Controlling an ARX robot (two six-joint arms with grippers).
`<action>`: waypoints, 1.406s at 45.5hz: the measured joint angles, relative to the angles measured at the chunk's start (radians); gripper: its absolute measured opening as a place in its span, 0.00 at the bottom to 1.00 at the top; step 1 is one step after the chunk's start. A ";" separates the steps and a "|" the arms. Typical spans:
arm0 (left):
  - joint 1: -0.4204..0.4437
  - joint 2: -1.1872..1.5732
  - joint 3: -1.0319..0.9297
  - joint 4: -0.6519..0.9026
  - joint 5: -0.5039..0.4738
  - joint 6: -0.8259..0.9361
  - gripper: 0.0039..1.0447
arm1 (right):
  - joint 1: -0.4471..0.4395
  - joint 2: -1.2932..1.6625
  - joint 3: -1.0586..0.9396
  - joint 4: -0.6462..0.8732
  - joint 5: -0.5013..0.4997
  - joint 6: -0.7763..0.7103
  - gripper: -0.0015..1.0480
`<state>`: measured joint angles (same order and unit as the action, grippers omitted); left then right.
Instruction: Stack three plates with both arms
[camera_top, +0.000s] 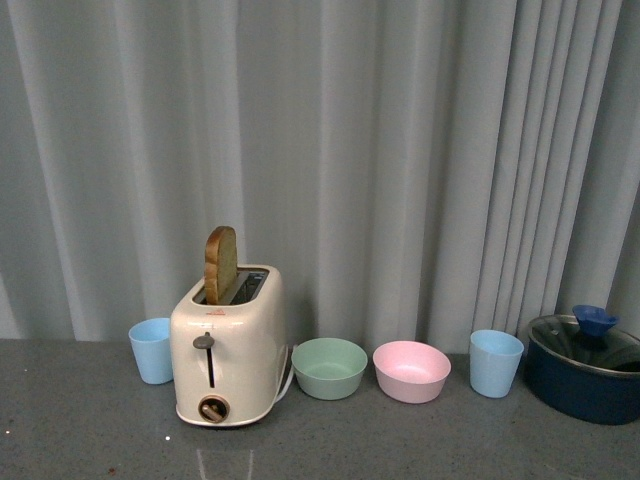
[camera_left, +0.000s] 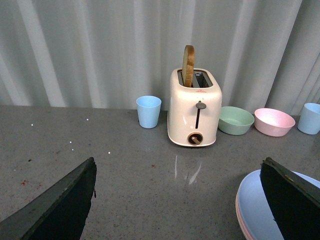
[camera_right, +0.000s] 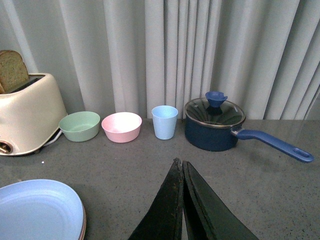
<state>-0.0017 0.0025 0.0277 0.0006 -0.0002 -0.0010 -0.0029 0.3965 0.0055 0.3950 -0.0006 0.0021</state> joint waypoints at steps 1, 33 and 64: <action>0.000 0.000 0.000 0.000 0.000 0.000 0.94 | 0.000 -0.006 0.000 -0.004 0.000 0.000 0.03; 0.000 0.000 0.000 0.000 0.000 0.000 0.94 | 0.000 -0.389 0.001 -0.389 0.000 0.000 0.03; 0.000 -0.001 0.000 0.000 0.000 0.000 0.94 | 0.000 -0.392 0.001 -0.394 -0.001 -0.002 0.91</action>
<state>-0.0013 0.0017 0.0277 0.0006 0.0002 -0.0010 -0.0029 0.0044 0.0063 0.0006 -0.0013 0.0002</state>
